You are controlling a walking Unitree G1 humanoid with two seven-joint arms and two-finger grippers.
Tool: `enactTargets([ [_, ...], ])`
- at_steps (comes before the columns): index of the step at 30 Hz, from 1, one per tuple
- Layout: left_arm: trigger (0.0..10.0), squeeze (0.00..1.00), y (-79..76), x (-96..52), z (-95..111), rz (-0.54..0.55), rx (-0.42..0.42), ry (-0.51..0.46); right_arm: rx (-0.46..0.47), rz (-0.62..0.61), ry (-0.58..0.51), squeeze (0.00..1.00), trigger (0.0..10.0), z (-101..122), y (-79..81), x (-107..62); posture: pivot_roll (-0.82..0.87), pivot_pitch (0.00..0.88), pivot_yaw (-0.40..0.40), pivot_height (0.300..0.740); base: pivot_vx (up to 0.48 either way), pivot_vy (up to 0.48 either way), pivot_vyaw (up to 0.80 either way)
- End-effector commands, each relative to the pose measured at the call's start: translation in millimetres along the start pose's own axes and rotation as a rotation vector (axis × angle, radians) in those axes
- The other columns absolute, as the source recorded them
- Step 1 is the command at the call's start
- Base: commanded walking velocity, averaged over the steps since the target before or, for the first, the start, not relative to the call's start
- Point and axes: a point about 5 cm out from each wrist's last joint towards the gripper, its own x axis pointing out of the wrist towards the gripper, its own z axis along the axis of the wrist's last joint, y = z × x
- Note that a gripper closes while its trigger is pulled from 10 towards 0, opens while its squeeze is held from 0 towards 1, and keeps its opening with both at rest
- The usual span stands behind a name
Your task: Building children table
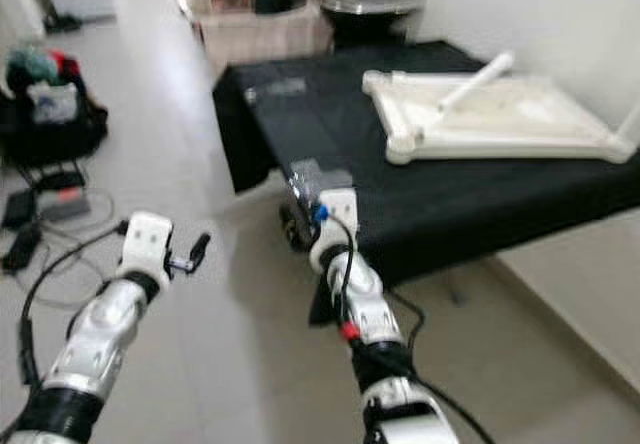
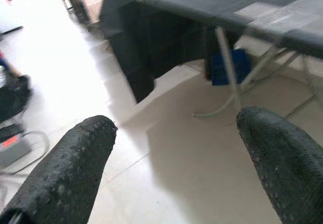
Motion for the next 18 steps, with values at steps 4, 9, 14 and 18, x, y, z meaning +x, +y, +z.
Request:
enactTargets([
  [4, 10.0, 0.00, -3.5, 4.2, -6, -0.013, 0.061, 0.014, 0.007, -0.007, 0.013, 0.00, 10.0, -4, -1.3, 2.5, -0.08, 0.000, -0.004, 0.740, 0.000, 0.000, 0.00],
  [9, 10.0, 0.00, -0.2, 11.5, -10, -0.017, 0.091, 0.030, 0.023, -0.002, 0.036, 0.00, 10.0, -8, -3.8, 5.9, -0.08, 0.000, -0.012, 0.740, 0.000, 0.000, 0.00],
  [14, 10.0, 0.00, 1.7, 18.6, -4, -0.053, 0.112, 0.004, 0.055, 0.021, 0.023, 0.00, 10.0, -2, -3.6, 10.8, -0.09, 0.000, -0.004, 0.740, 0.000, 0.000, 0.00],
  [18, 10.0, 0.00, 3.5, 22.9, -1, -0.059, 0.132, 0.001, 0.063, 0.016, 0.022, 0.00, 10.0, 0, -4.2, 12.8, -0.10, 0.000, 0.013, 0.740, 0.000, 0.000, 0.00],
])
